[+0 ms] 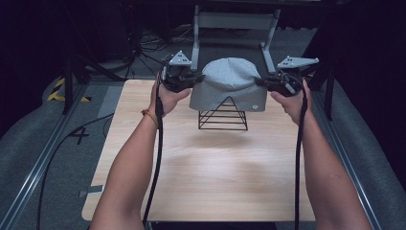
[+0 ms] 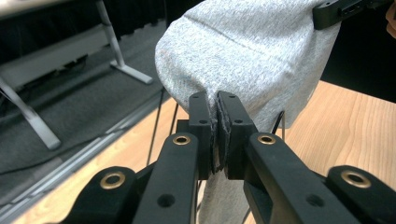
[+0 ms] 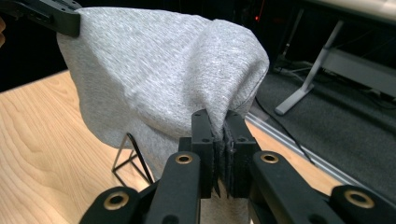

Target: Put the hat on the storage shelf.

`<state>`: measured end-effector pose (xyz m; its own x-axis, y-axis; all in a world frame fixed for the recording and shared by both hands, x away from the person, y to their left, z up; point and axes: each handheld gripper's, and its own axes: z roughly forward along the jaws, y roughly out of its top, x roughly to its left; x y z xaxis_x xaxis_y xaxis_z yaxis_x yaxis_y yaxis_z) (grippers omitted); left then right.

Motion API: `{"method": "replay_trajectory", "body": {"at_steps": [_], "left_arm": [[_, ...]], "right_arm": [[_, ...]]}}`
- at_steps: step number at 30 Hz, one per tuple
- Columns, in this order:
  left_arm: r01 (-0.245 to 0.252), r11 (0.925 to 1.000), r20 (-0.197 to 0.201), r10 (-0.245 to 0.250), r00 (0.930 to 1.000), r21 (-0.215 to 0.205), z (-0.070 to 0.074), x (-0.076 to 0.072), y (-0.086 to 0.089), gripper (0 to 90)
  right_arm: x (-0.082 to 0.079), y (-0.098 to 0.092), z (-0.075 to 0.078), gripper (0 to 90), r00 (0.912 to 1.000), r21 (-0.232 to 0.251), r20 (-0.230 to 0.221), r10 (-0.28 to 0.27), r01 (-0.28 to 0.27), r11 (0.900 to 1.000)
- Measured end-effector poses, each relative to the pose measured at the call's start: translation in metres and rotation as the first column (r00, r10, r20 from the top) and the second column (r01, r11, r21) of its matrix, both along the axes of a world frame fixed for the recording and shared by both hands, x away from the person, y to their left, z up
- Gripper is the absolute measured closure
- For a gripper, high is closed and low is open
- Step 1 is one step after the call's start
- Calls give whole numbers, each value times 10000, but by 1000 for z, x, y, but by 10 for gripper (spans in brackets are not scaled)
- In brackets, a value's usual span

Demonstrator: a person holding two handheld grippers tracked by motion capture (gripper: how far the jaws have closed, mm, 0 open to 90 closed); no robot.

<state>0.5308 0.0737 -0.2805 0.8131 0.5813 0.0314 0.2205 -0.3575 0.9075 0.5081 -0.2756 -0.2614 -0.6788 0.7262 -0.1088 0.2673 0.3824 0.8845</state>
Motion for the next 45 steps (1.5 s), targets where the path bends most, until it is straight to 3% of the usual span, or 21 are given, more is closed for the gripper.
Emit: {"method": "replay_trajectory", "body": {"at_steps": [6,17,22,26,34,36,38,45], "left_arm": [[68,9999,-360,-71,9993,-79,-26,7,0,852],[204,9997,-855,-190,9962,155,-72,8,-6,851],[183,9993,-1069,-148,9942,324,-93,7,-10,852],[135,9975,-1085,-60,9941,688,-106,4,-13,852],[-88,9960,-1111,187,9936,887,-119,3,-13,852],[-157,9951,-958,250,9951,971,-118,1,-13,846],[-177,9959,-873,254,9959,886,-118,0,-12,834],[-516,9920,-618,590,9963,1156,-110,-11,6,772]], "right_arm": [[5,1,-23,849,9995,68,-312,87,-85,9999],[9,3,-62,848,9963,44,-856,123,-119,9999],[9,4,-82,849,9927,-184,-1201,100,-123,9998],[9,7,-96,850,9896,-373,-1436,68,-122,9992],[8,12,-112,850,9863,-381,-1647,17,-81,9992],[8,12,-117,839,9856,-432,-1689,-41,-33,9991],[8,12,-117,826,9856,-376,-1691,-79,16,9993],[-2,3,-107,732,9896,-335,-1415,-271,225,9992]]}}
